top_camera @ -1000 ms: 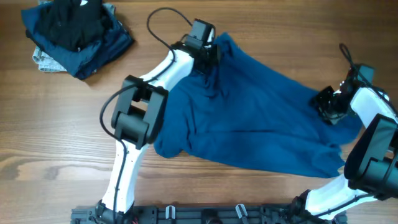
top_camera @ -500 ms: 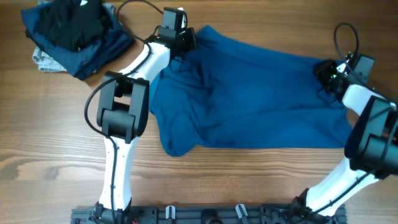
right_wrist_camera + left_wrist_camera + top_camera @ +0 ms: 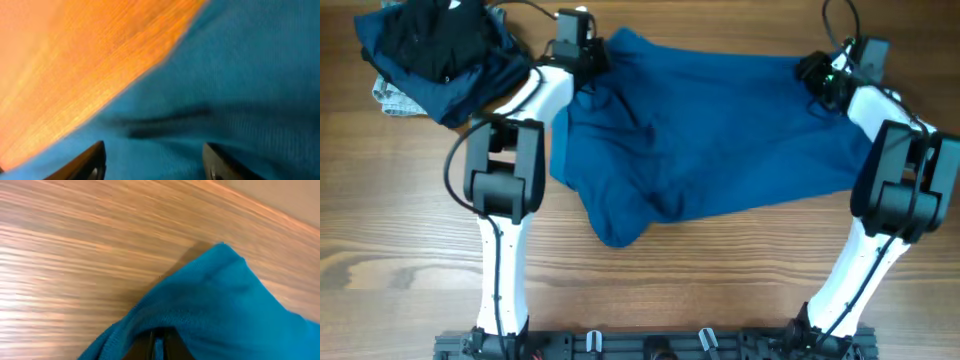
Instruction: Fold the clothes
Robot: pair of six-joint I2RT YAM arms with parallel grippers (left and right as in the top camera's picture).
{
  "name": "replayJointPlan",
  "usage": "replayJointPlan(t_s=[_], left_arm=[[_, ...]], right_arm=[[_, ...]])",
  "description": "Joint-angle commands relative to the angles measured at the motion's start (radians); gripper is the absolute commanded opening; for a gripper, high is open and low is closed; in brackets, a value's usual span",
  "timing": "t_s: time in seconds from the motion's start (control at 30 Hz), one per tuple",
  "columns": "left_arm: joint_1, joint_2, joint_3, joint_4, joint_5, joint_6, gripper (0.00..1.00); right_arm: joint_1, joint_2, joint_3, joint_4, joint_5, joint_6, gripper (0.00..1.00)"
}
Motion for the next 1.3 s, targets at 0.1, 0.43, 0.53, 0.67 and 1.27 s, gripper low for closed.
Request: replayJointPlan(t_s=[0.1,0.43,0.53,0.67,1.27], left_arm=[[0.077,0.004,0.107,-0.097,-0.066,0.125,0.24],[0.053,-0.15,0.361,-0.509,-0.064,0.162,1.0],[0.027,-0.237,0.362,-0.668,-0.002,0.141,1.0],[-0.014,-0.301,0.362,-0.903,0.021,0.066,1.0],[-0.257,-0.292,0.105,-1.294,0.11,0.056,0.93]], right_arm=[[-0.002,0.024,0.284,-0.348,0.208,-0.131,0.86],[0.0,-0.188,0.399,-0.675,0.28,-0.123,0.96],[0.002,-0.255,0.399,-0.845,0.25,-0.116,0.96],[0.006,-0.274,0.396,-1.066,0.183,-0.125,0.97],[0.041,-0.259,0.089,-0.908,0.116,0.003,0.99]])
